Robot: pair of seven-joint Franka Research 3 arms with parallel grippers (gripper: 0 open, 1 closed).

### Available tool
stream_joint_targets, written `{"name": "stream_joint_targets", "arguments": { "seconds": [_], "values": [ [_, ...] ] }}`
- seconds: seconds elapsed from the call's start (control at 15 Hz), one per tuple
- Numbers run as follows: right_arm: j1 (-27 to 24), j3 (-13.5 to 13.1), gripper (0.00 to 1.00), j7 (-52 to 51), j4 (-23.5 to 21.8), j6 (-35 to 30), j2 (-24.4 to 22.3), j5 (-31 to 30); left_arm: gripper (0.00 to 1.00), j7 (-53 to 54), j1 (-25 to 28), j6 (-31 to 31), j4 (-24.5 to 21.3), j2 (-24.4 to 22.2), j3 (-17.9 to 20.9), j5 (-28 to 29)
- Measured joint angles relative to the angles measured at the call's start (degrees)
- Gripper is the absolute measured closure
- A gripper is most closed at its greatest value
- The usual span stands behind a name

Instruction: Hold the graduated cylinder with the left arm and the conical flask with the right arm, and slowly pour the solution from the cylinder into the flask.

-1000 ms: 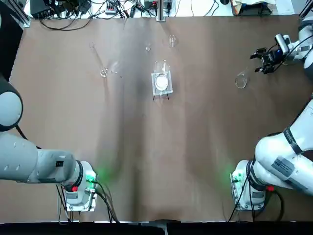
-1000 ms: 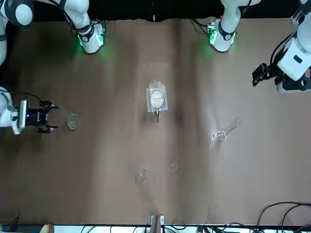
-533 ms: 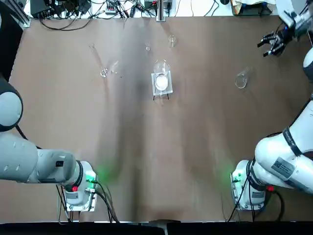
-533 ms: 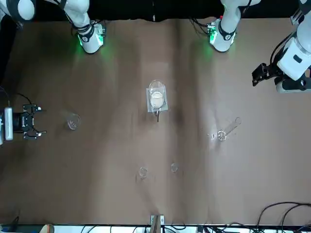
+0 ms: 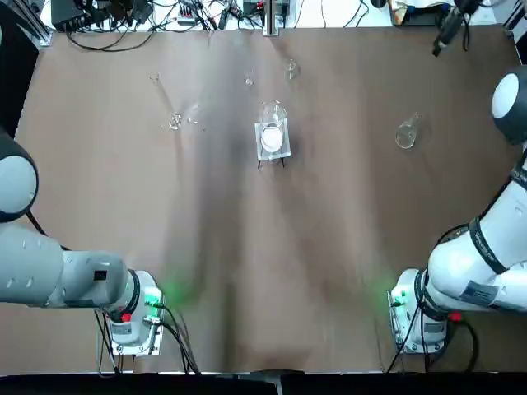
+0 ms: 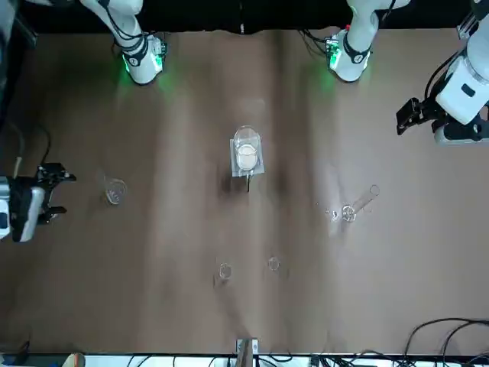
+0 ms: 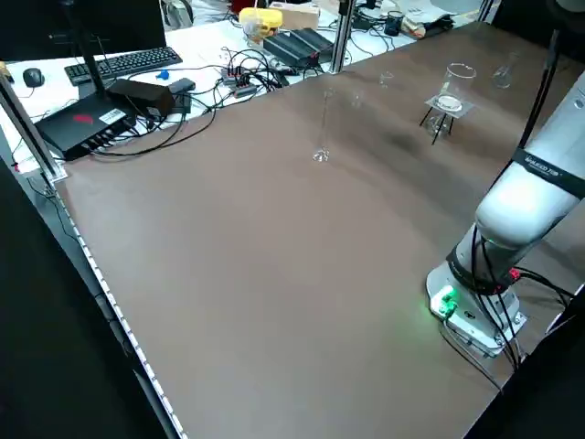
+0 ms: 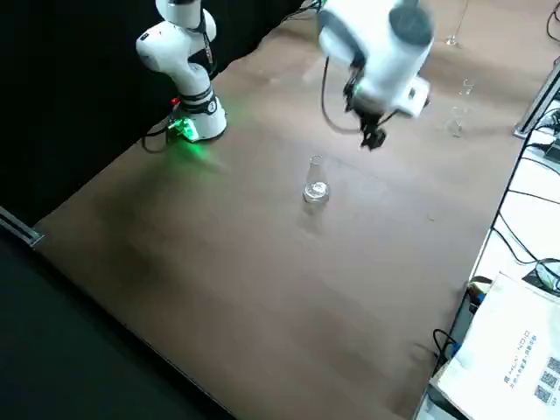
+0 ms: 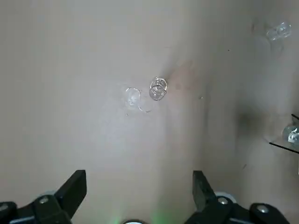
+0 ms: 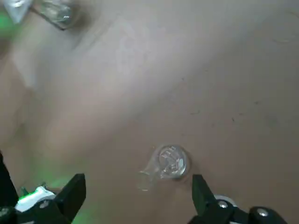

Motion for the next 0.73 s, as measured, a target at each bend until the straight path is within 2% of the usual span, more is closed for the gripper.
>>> {"name": "stream_joint_targets", "arguments": {
  "seconds": [0.2, 0.47, 0.73],
  "values": [
    [5.6, 0.0, 0.0, 16.9, 0.1, 0.0, -4.2, -3.9, 0.0, 0.0, 0.0, 0.0, 0.0, 0.0, 0.0, 0.0],
    [8.0, 0.0, 0.0, 40.1, -0.3, -3.8, -11.3, -5.3, 0.0, 0.0, 0.0, 0.0, 0.0, 0.0, 0.0, 0.0],
    [9.0, 0.0, 0.0, 49.8, -5.7, -4.7, -19.9, -7.2, 0.0, 0.0, 0.0, 0.0, 0.0, 0.0, -0.1, 0.0]
  ]
}}
